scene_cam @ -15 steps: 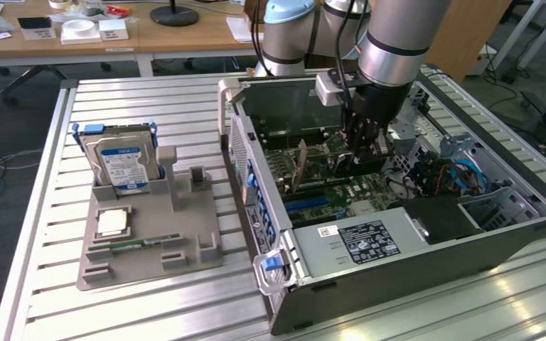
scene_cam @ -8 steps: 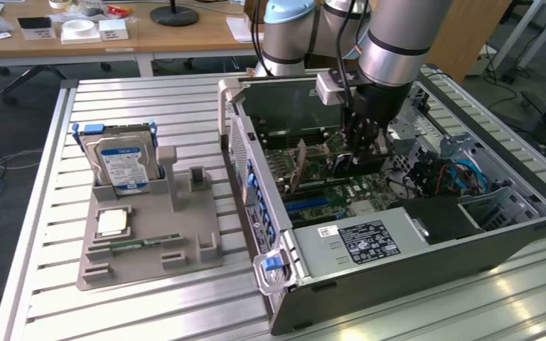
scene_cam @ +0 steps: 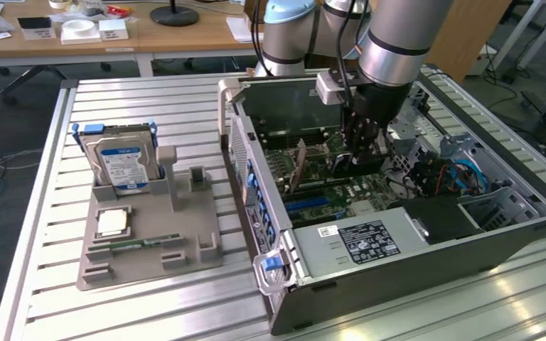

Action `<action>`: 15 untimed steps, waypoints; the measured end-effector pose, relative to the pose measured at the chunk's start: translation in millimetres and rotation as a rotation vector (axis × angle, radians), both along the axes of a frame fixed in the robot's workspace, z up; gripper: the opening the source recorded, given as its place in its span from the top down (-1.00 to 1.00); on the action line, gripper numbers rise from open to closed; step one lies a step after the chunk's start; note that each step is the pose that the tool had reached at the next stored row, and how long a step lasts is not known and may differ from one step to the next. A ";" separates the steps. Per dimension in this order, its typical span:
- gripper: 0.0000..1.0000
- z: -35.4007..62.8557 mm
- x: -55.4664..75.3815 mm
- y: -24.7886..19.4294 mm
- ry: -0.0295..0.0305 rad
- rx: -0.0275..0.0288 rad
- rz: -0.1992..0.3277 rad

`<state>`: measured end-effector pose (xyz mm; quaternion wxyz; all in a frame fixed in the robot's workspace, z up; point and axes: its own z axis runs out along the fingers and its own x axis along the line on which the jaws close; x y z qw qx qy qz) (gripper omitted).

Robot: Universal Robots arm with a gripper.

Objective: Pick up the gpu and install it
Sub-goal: 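Insert the gpu into the slot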

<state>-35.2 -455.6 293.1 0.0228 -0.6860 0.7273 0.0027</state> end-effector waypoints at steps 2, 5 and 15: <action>0.47 -0.1 -0.8 0.2 -0.0001 0.0002 0.000; 0.47 -0.5 -4.4 0.9 -0.0001 0.0000 0.000; 0.47 -0.8 -8.6 1.5 0.0000 -0.0001 0.000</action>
